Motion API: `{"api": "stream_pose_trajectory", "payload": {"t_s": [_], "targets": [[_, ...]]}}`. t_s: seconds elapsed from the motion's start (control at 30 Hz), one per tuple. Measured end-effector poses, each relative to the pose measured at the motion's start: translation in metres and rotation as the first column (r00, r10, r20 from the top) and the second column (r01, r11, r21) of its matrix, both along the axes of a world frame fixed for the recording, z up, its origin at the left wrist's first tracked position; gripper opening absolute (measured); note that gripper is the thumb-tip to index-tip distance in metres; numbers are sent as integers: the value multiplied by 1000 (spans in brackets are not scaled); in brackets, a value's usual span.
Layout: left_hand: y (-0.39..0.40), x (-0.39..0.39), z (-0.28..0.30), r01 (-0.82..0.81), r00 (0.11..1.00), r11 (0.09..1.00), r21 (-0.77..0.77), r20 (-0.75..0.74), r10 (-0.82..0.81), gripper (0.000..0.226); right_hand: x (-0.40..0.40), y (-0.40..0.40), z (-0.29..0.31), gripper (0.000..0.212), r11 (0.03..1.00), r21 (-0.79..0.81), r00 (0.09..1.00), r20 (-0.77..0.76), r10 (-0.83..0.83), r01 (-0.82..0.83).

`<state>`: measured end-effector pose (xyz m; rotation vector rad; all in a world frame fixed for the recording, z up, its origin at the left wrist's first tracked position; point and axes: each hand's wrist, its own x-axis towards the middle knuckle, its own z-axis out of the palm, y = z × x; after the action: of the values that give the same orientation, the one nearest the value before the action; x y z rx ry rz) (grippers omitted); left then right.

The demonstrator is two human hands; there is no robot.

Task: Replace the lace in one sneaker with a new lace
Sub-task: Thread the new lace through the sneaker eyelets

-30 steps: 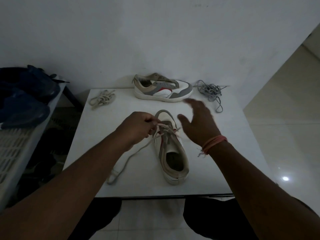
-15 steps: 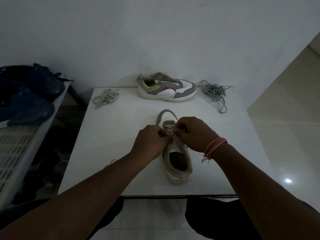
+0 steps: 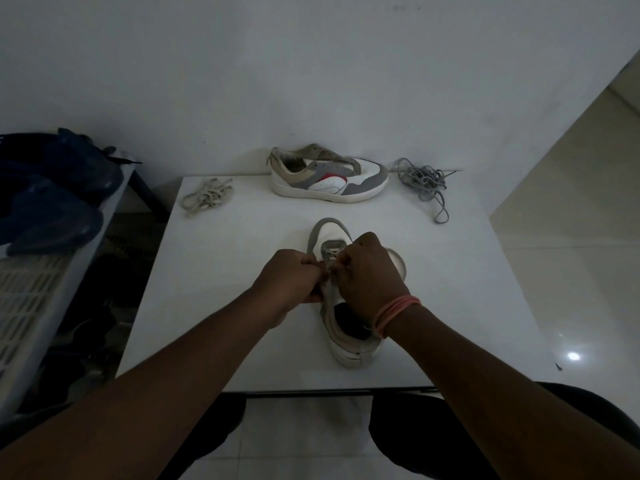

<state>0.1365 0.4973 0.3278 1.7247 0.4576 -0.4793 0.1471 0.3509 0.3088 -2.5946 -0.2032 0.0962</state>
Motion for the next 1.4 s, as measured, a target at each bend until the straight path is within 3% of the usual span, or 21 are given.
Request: {"api": "stream_pose_trajectory", "payload": {"t_s": [0.3,0.4,0.53,0.6,0.67,0.7,0.77,0.83,0.9,0.97,1.03,1.1,1.13,1.17,1.2,1.23,1.27,1.3,1.33,1.37,1.4], "targets": [[-1,-4,-8,-30,1000,999,-21,2,30,12,1,0,7,18,999,-26,998,-56,29,-30],[-2,1,-3,-24,999,999,43,-25,25,11,0,-4,11,27,1000,-28,995,-98,-12,10],[22,27,30,-54,990,978,200,138,26,10,2,-11,8,36,996,-45,982,-169,-84,77],[43,41,53,-301,937,944,-133,141,319,24,6,-15,4,36,994,-19,961,-256,-106,105],[65,47,69,-477,845,792,-381,49,533,30,8,-18,2,32,996,-27,944,-319,-87,82],[69,48,71,-469,854,834,-291,92,512,30,9,-20,2,33,997,-42,943,-324,-74,64],[64,43,61,-211,966,957,199,189,173,27,9,-20,3,36,997,-63,944,-322,-65,47],[51,31,40,191,951,734,651,63,-303,35,10,-19,2,36,997,-67,942,-330,-67,47],[39,20,20,475,810,520,710,-123,-573,40,12,-20,-1,36,997,-66,939,-338,-60,40],[29,16,16,578,773,600,552,-135,-620,28,12,-21,-4,36,998,-65,936,-348,-45,24],[27,20,26,454,873,837,306,35,-486,20,12,-22,-5,36,998,-49,936,-349,-47,32],[30,29,46,255,931,964,-69,285,-226,22,12,-23,-5,37,998,-41,936,-347,-56,45],[35,33,56,173,937,929,-328,344,-53,21,12,-23,-4,37,998,-44,935,-350,-58,46],[39,35,65,92,946,810,-579,305,111,20,12,-23,-3,38,998,-55,936,-347,-58,42],[42,36,72,21,951,678,-735,224,213,22,12,-23,-4,40,997,-68,937,-343,-62,41],[43,36,74,-41,954,642,-765,161,253,24,11,-24,-3,42,996,-79,939,-337,-65,40],[41,35,71,-98,958,751,-653,141,248,27,12,-24,-4,43,996,-83,939,-337,-67,42],[38,33,65,-94,970,921,-377,172,169,28,12,-24,-5,43,996,-83,939,-337,-65,39],[35,32,53,-3,978,999,34,207,-4,26,12,-24,-6,43,996,-81,939,-338,-65,40],[33,28,40,142,955,895,422,180,-236,25,12,-24,-6,43,996,-79,941,-334,-63,38],[31,24,29,300,888,692,656,72,-453,27,13,-24,-7,43,996,-78,942,-329,-62,38]]}}
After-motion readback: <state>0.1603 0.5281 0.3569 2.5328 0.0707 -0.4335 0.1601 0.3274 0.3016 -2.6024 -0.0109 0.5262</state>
